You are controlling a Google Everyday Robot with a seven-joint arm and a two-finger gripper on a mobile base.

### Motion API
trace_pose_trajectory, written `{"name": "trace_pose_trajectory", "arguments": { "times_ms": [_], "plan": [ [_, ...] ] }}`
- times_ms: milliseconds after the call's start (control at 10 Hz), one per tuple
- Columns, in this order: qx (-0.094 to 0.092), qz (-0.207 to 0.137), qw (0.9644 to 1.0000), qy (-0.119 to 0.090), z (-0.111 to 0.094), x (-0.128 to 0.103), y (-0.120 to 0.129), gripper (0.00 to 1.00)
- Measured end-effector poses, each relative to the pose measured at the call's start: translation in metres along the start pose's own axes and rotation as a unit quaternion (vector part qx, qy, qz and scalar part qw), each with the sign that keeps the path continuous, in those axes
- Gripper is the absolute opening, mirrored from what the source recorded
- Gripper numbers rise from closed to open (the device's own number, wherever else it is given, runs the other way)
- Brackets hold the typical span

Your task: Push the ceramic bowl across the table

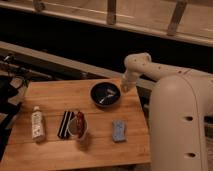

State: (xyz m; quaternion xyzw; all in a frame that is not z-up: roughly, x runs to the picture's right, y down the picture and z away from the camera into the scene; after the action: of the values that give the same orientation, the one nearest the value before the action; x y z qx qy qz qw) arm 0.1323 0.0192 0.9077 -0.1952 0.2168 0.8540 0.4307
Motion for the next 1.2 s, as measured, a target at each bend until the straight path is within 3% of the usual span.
{"name": "trace_pose_trajectory", "arguments": {
  "times_ms": [200, 400, 700, 1200],
  "plan": [
    [0.018, 0.018, 0.9997, 0.008, 0.029, -0.003, -0.016, 0.05],
    [0.038, 0.030, 0.9987, 0.017, 0.045, -0.003, -0.023, 0.05],
    [0.035, 0.020, 0.9991, 0.014, 0.042, 0.000, -0.013, 0.05],
    [0.048, 0.009, 0.9987, 0.017, 0.045, 0.016, 0.005, 0.05]
  ]
}}
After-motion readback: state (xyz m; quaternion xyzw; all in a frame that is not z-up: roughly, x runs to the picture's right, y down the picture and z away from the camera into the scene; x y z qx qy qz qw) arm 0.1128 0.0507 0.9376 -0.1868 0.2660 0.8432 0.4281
